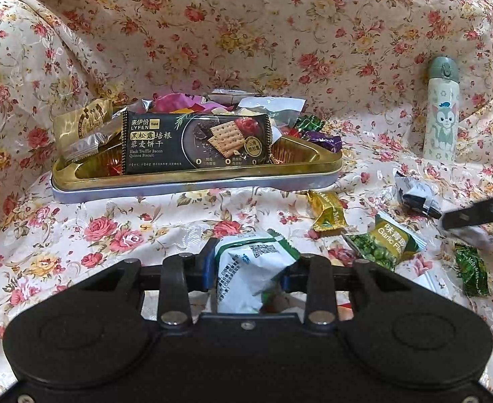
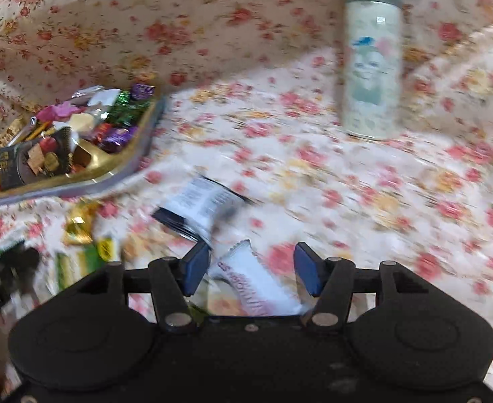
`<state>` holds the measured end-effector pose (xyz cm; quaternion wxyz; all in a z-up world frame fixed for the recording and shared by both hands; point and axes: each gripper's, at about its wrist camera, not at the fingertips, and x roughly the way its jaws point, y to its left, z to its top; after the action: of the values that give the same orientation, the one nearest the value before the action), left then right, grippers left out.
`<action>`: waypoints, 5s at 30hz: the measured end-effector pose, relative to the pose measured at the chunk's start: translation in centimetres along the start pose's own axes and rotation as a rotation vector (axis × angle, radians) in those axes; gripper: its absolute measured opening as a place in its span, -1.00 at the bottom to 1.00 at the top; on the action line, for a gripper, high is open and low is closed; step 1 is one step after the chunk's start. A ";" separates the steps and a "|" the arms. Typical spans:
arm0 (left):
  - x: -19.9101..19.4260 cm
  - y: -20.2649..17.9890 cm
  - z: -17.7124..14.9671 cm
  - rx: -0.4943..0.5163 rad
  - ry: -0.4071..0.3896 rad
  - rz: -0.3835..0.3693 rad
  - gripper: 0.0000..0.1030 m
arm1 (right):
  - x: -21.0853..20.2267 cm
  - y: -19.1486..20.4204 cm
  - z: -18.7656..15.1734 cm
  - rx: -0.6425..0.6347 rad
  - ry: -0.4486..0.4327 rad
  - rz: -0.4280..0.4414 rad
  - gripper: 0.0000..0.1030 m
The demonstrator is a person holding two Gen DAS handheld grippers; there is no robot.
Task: Organize snacks
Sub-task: 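Grasp the green-and-white pack with the left tool while the right tool grasps the white printed packet, then lift both held packs and carry them over the empty gold tray, then lower both packs into the gold tray and open both tools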
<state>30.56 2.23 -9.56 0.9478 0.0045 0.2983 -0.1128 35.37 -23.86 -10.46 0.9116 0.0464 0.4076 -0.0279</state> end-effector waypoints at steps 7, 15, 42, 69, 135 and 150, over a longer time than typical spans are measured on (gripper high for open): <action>0.2 0.4 0.1 -0.029 0.014 -0.012 -0.16 | -5.7 2.3 -2.6 -0.206 -0.045 0.142 0.15; 0.2 0.4 0.2 -0.035 0.018 -0.006 -0.16 | -8.6 9.4 -5.9 -0.542 -0.082 0.293 0.11; 0.2 0.3 0.1 -0.030 0.009 -0.013 -0.16 | 4.2 7.1 3.0 -0.028 0.012 0.011 -0.14; 0.3 0.3 0.0 -0.021 0.014 -0.002 -0.16 | -6.1 4.0 -2.7 -0.058 -0.065 0.107 -0.27; -22.8 -12.0 -7.6 0.072 0.335 -0.089 -0.18 | -23.8 0.4 -18.9 -0.139 0.009 0.221 -0.27; -22.1 -13.3 -10.9 0.139 0.466 -0.182 -0.18 | -23.0 0.1 -21.3 -0.149 0.119 0.201 -0.27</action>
<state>3.93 -5.20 -5.17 0.8367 0.0687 0.4994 -0.2138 4.30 -21.17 -7.49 0.8850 0.0207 0.4551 0.0965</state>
